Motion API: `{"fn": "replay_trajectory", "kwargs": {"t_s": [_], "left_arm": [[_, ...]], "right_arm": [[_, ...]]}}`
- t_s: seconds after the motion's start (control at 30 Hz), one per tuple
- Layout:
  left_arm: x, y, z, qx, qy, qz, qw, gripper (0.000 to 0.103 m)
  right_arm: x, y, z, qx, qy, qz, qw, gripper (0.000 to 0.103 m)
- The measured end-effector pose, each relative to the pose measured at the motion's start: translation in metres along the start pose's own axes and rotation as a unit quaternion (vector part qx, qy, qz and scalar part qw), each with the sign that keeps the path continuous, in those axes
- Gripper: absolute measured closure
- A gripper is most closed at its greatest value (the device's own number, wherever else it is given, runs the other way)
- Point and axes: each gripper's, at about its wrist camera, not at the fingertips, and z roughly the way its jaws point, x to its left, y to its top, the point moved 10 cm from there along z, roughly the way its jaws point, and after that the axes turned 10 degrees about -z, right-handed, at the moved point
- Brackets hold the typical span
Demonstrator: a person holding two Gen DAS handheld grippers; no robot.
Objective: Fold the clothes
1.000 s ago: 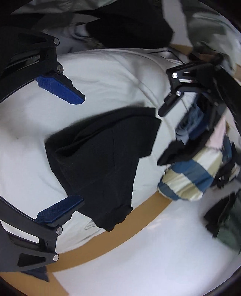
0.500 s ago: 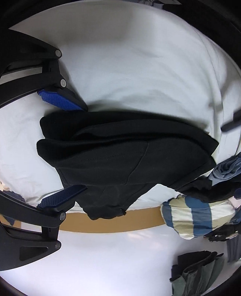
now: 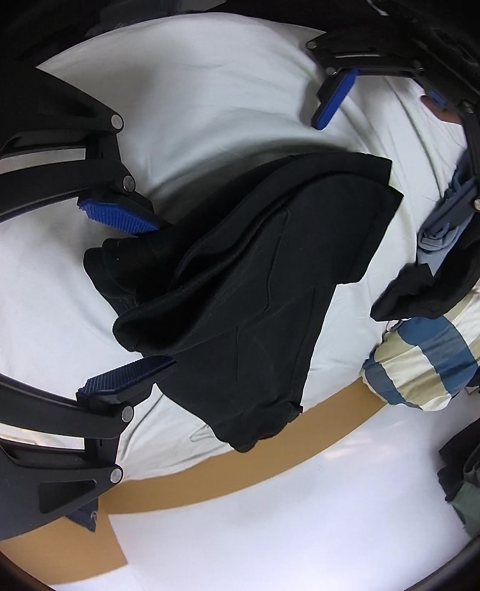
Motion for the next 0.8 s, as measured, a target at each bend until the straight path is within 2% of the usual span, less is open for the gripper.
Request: {"fn": "replay_trajectory", "kwargs": {"t_s": [0.1, 0.23, 0.33, 0.47, 0.6, 0.7, 0.77, 0.8], "left_arm": [[-0.004, 0.001, 0.008, 0.004, -0.014, 0.004, 0.9999, 0.001], [-0.009, 0.006, 0.021, 0.01, -0.039, 0.018, 0.999, 0.001], [0.002, 0.016, 0.031, 0.017, -0.067, -0.009, 0.9976, 0.002], [0.016, 0.029, 0.037, 0.026, -0.121, -0.071, 0.9897, 0.002], [0.017, 0.032, 0.044, 0.027, -0.158, -0.113, 0.9806, 0.002], [0.007, 0.023, 0.058, 0.05, -0.152, -0.092, 0.9828, 0.002], [0.001, 0.014, 0.069, 0.071, -0.135, -0.07, 0.9858, 0.009], [0.001, 0.011, 0.072, 0.074, -0.131, -0.069, 0.9862, 0.009]], "right_arm": [[0.006, -0.002, 0.001, -0.006, 0.027, -0.008, 1.0, 0.038], [0.014, -0.003, -0.001, -0.018, 0.024, -0.026, 0.999, 0.038], [-0.002, -0.006, 0.004, -0.029, 0.033, 0.039, 0.998, 0.037], [-0.031, -0.01, 0.013, -0.05, 0.063, 0.143, 0.986, 0.037], [-0.039, -0.007, 0.019, -0.061, 0.071, 0.162, 0.982, 0.037], [-0.04, -0.008, 0.019, -0.067, 0.074, 0.164, 0.981, 0.037], [-0.04, -0.01, 0.018, -0.072, 0.077, 0.165, 0.981, 0.037], [-0.039, -0.011, 0.017, -0.074, 0.077, 0.162, 0.981, 0.037]]}}
